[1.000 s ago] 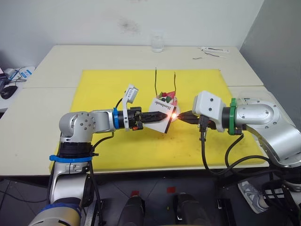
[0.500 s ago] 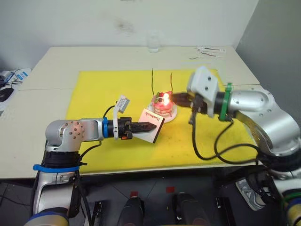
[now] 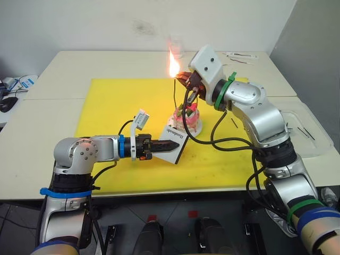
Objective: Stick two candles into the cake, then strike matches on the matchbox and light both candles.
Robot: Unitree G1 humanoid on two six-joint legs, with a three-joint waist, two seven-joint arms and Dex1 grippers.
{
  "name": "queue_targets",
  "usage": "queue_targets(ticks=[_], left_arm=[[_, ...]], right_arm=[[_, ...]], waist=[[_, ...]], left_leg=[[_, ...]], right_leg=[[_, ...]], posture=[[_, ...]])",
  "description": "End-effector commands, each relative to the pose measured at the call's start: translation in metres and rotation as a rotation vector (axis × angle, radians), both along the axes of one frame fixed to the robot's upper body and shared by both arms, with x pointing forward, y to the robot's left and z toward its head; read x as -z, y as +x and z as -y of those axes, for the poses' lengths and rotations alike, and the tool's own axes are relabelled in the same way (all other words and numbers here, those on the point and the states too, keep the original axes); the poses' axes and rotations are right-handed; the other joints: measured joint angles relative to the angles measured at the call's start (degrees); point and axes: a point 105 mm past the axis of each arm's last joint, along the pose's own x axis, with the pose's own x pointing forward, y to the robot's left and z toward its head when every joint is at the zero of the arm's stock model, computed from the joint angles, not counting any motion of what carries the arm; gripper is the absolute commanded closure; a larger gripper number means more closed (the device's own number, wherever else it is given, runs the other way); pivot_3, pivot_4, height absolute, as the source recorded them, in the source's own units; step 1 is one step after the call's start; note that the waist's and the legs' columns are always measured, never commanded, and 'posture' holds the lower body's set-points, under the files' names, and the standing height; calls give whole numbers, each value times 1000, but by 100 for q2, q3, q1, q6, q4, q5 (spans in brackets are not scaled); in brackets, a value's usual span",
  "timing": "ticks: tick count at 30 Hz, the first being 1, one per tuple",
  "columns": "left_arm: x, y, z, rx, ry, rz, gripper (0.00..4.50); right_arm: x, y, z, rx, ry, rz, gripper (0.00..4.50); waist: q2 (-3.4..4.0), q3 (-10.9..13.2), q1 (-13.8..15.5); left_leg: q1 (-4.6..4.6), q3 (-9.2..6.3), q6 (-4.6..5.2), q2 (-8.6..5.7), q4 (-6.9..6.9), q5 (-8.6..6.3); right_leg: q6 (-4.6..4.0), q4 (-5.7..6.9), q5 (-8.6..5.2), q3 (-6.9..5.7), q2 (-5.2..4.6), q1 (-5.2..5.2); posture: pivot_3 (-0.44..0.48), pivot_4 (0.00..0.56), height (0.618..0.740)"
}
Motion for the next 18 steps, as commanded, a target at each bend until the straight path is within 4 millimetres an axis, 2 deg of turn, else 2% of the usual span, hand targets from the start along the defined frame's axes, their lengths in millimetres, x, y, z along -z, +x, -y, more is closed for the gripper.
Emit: queue_targets(ticks=[1, 18], left_arm=[[-9, -3, 1, 17, -20, 49, 4024], [-10, -2, 2, 26, -17, 52, 4024]], right_arm=[[-17, -5, -3, -13, 12, 71, 4438], [-4, -4, 3, 10, -14, 30, 4438]], waist=[[0, 0, -1], [0, 0, -1]], left_leg=[[1, 0, 0, 0, 1, 0], [0, 0, 0, 0, 0, 0]], right_leg=[[0, 1, 0, 0, 0, 0], [0, 0, 0, 0, 0, 0]], posture=[[0, 150, 740], [0, 150, 740]])
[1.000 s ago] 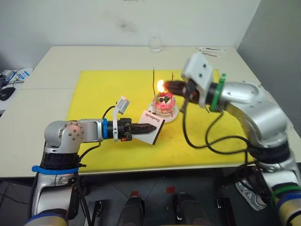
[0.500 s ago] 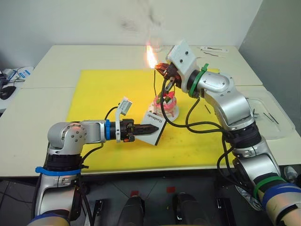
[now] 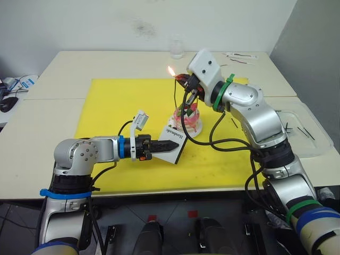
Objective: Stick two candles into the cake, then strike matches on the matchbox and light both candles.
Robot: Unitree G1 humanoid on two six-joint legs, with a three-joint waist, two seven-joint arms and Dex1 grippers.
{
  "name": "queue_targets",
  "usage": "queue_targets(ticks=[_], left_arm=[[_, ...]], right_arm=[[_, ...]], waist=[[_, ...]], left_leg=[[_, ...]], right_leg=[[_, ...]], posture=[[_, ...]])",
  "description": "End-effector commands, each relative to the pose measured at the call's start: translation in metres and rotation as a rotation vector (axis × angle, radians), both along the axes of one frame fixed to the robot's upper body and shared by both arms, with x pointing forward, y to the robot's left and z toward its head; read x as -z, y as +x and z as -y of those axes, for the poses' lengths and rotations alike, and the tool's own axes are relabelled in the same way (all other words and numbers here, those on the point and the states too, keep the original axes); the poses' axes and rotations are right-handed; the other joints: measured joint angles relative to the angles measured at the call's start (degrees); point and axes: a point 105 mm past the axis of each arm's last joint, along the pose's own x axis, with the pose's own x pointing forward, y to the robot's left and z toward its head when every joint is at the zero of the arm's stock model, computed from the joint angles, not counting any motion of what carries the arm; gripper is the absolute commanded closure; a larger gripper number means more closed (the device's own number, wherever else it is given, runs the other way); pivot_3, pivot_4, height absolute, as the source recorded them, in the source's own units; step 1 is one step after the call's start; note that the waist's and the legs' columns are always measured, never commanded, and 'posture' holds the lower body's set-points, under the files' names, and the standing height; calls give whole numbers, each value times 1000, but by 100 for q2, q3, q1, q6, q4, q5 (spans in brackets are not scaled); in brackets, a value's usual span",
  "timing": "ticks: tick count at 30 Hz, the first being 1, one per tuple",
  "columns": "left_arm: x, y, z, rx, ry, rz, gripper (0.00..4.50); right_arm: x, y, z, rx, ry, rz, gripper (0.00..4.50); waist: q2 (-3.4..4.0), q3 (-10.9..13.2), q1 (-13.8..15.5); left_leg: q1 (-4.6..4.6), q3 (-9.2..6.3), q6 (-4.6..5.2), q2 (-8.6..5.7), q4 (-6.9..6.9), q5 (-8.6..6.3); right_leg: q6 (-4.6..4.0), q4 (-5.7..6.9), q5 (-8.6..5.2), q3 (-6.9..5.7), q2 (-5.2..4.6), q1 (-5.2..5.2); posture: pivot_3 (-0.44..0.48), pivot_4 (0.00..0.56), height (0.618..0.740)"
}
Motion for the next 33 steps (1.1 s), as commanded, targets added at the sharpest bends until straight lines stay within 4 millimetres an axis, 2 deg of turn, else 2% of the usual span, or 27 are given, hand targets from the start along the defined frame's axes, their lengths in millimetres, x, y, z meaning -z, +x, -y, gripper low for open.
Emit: queue_targets(ticks=[1, 33], left_arm=[[-11, -2, 3, 29, -15, 47, 4024], [-13, -4, 3, 55, -16, 52, 4024]], right_arm=[[-14, -6, 1, -4, 3, 58, 4438], [-21, -10, -2, -17, 19, 74, 4438]], waist=[[0, 0, 0], [0, 0, -1]], left_leg=[[0, 0, 0, 0, 0, 0], [0, 0, 0, 0, 0, 0]], right_leg=[[0, 0, 0, 0, 0, 0], [0, -1, -1, 0, 0, 0]], posture=[[0, 150, 740], [0, 150, 740]])
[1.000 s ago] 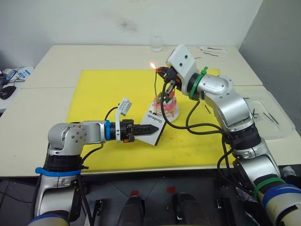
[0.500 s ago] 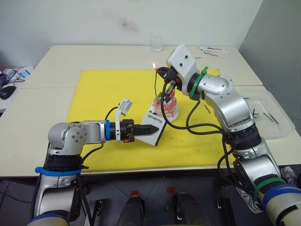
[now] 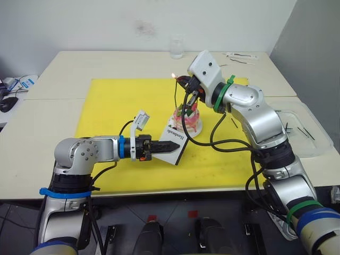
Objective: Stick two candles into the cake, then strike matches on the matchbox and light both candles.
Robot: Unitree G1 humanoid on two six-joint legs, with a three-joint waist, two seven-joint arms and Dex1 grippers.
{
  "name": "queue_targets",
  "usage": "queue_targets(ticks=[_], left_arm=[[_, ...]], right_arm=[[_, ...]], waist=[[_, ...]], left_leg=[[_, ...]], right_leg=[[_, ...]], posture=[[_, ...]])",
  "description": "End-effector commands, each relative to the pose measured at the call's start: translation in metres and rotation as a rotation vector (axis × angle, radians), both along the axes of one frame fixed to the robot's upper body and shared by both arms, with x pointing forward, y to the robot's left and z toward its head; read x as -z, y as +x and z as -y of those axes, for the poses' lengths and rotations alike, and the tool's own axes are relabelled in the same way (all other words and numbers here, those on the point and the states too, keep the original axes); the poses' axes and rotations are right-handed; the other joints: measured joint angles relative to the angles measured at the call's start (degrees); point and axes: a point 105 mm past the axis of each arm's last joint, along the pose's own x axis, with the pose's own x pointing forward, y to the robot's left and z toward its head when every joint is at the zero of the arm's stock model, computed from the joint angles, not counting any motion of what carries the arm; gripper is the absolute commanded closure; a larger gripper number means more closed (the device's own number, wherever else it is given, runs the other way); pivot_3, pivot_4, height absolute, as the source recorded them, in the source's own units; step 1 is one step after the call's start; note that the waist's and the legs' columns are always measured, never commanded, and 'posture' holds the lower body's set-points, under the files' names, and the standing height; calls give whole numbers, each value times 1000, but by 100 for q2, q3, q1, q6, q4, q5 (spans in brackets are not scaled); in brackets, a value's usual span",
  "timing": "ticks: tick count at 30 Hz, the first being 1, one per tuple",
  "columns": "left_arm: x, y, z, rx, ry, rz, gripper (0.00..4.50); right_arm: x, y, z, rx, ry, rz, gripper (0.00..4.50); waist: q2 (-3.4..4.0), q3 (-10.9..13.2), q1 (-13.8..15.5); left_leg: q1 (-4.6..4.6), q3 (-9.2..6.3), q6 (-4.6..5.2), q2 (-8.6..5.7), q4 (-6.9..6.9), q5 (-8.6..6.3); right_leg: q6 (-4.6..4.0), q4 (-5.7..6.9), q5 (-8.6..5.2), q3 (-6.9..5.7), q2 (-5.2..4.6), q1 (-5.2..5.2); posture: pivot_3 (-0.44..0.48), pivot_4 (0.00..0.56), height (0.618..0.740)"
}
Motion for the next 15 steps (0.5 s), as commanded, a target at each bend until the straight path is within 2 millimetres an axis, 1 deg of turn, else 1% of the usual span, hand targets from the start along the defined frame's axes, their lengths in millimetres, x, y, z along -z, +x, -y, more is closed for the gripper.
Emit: queue_targets(ticks=[1, 15], left_arm=[[-11, -1, 2, 25, -10, 49, 4024], [-12, -2, 3, 35, -6, 49, 4024]], right_arm=[[-21, -9, -3, -18, 26, 76, 4438], [-23, -12, -2, -12, 32, 83, 4438]], waist=[[0, 0, 0], [0, 0, 0]], left_leg=[[0, 0, 0, 0, 0, 0], [0, 0, 0, 0, 0, 0]], right_leg=[[0, 0, 0, 0, 0, 0], [0, -1, 0, 0, 0, 0]], posture=[[0, 150, 740], [0, 150, 740]])
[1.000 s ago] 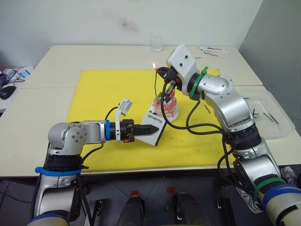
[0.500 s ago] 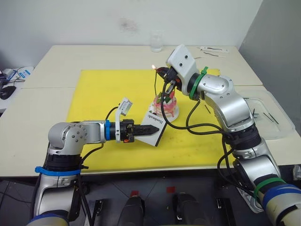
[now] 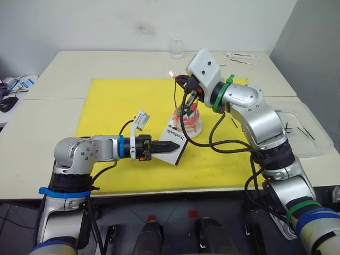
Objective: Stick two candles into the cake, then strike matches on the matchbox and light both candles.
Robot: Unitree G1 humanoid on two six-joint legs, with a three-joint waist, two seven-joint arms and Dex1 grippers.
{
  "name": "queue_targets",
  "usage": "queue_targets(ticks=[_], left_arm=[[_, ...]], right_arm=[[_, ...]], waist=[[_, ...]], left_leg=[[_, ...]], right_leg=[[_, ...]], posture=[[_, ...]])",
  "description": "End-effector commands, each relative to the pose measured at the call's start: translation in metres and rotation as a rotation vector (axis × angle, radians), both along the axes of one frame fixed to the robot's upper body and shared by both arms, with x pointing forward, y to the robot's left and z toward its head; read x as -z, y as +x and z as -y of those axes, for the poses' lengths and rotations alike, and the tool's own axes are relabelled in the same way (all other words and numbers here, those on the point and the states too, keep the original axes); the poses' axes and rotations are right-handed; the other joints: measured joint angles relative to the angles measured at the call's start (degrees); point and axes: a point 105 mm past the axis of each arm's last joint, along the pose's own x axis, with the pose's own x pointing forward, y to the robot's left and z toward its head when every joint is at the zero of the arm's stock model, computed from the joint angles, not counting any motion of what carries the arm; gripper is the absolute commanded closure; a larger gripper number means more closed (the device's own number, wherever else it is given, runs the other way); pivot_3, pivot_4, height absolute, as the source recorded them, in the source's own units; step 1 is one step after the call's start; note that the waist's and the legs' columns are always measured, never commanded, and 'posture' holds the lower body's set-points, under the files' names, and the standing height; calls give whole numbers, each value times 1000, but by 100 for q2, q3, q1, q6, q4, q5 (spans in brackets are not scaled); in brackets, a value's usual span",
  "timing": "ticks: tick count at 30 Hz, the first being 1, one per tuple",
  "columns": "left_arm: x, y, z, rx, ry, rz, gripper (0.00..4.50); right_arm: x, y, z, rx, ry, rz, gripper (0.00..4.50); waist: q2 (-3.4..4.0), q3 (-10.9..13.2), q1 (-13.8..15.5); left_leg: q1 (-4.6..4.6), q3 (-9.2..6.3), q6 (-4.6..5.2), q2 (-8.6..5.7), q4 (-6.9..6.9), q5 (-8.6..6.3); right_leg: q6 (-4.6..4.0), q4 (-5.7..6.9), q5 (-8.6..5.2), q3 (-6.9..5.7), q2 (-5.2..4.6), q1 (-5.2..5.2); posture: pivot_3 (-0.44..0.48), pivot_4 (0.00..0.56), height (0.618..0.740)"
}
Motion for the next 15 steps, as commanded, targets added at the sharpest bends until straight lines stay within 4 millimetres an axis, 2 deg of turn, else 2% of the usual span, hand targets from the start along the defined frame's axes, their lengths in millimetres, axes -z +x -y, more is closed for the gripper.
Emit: queue_targets(ticks=[1, 15], left_arm=[[-10, -3, 3, 29, -12, 43, 4024], [-10, -3, 4, 32, -10, 40, 4024]], right_arm=[[-18, -6, 2, 4, 26, 67, 4438], [-14, -4, 10, 29, 19, 62, 4438]], waist=[[0, 0, 0], [0, 0, -1]], left_leg=[[0, 0, 0, 0, 0, 0], [0, 0, 0, 0, 0, 0]], right_leg=[[0, 0, 0, 0, 0, 0], [0, 0, 0, 0, 0, -1]], posture=[[0, 150, 740], [0, 150, 740]])
